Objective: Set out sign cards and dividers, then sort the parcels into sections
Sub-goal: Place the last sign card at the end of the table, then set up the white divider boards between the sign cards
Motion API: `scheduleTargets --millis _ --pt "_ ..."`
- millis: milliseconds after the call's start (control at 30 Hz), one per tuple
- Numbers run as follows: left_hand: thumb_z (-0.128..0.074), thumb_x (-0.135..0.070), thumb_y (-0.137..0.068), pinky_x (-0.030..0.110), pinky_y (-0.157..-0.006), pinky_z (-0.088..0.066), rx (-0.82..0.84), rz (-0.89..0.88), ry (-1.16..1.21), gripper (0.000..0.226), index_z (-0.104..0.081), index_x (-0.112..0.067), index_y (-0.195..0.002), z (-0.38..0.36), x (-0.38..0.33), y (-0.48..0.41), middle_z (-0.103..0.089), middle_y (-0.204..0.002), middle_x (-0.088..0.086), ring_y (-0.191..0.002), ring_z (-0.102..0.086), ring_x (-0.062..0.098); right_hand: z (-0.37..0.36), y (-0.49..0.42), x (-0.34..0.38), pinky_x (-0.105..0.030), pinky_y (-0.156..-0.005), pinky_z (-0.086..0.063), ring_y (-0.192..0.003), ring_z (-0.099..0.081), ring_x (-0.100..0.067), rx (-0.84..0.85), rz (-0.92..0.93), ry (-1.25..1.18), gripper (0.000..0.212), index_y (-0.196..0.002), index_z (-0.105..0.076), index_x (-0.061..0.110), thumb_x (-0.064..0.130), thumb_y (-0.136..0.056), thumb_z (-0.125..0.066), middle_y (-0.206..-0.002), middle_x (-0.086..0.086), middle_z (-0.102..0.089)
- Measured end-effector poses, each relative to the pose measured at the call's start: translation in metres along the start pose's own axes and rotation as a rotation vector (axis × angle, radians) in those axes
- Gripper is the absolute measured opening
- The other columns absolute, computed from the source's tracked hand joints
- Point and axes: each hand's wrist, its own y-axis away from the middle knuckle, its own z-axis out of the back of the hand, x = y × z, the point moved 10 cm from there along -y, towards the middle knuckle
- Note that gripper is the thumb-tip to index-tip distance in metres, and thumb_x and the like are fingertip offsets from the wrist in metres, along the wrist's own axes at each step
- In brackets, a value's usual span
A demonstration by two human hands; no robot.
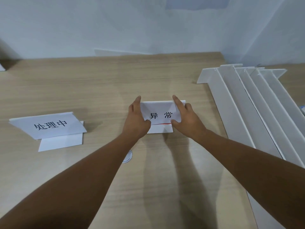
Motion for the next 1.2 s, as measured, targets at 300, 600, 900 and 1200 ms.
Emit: scheduleTargets --millis 300,600,900,1200 --pt "-0.071 -0.017 -0.088 0.045 -0.117 -0.029 -0.089 -0.094 -0.128 0.095 -0.013 -0.025 -0.162 0.021 -0.034 0.025 -0.004 -0.168 0.013 -0.156 -0.006 0.030 0.049 0.031 0.001 -0.039 -0.086 -0.049 -0.105 -0.058 -0.024 -0.012 0.000 -0.058 0.095 -0.154 0.008 0.057 0.040 -0.092 -0.063 -0.151 0.000 -0.034" --pt "-0.067 -0.034 -0.094 0.042 -0.125 -0.012 0.012 -0.212 -0.143 0.082 -0.025 -0.008 -0.159 -0.034 -0.186 0.121 -0.015 -0.167 0.014 -0.155 -0.006 0.028 0.205 0.169 -0.050 -0.041 -0.109 -0.040 -0.142 -0.039 -0.028 -0.090 -0.113 0.105 0.087 -0.162 -0.008 0.036 0.043 -0.095 -0.063 -0.159 -0.006 -0.032" --pt "-0.056 -0.060 -0.092 0.046 -0.112 -0.035 0.283 -0.149 -0.341 0.088 -0.023 -0.011 -0.157 -0.195 -0.237 0.244 -0.030 -0.159 0.009 -0.146 -0.028 0.031 0.226 0.297 -0.137 -0.042 -0.102 -0.046 -0.133 -0.047 -0.028 -0.135 -0.305 0.099 0.074 -0.157 -0.027 0.022 0.047 -0.095 -0.060 -0.146 -0.009 -0.041" --pt "-0.054 -0.032 -0.093 0.034 -0.076 -0.050 0.358 0.140 -0.322 0.026 -0.046 -0.014 -0.110 -0.277 -0.195 0.291 -0.066 -0.117 0.009 -0.088 -0.066 0.026 0.159 0.338 -0.191 -0.034 -0.070 -0.046 -0.096 -0.066 -0.038 0.046 -0.423 0.342 0.039 -0.111 -0.063 0.011 0.046 -0.098 -0.051 -0.105 -0.017 -0.068"
